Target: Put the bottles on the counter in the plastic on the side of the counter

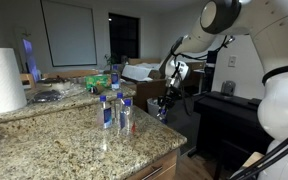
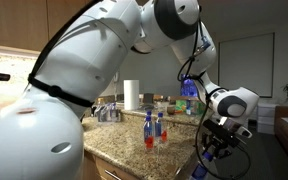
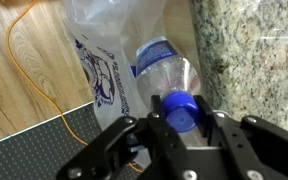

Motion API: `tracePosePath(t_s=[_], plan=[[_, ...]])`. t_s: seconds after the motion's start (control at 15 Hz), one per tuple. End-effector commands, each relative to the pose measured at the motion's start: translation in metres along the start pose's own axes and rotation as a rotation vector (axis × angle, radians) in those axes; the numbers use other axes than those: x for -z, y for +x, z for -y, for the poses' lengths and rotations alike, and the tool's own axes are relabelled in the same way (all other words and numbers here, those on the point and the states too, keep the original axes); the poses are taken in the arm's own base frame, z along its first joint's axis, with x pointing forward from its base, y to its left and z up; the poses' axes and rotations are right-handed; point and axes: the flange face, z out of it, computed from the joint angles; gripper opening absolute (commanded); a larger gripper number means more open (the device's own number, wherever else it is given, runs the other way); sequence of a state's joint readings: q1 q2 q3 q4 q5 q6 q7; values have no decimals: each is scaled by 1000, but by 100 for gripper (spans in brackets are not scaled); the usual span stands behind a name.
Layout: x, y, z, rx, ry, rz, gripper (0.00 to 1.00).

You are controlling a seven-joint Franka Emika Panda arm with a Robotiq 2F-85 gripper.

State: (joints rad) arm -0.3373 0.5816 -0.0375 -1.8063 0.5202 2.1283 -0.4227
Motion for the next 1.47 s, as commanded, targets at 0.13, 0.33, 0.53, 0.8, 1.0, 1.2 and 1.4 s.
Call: tracePosePath(t_s=[0.13,0.33,0.53,0.8,1.0,1.2,1.4], plan=[[-2,-4,-21,-113,12,4,10],[-6,-8,-26,-124,-2,20,10],[-11,-11,-24,-124,-7,29,10],[-4,-6,-8,-66,-70,9,27],[0,-3,14,9,-117,-3,67],[1,-3,38,66,-125,1,85],[11,-3,65,126,-117,-12,99]])
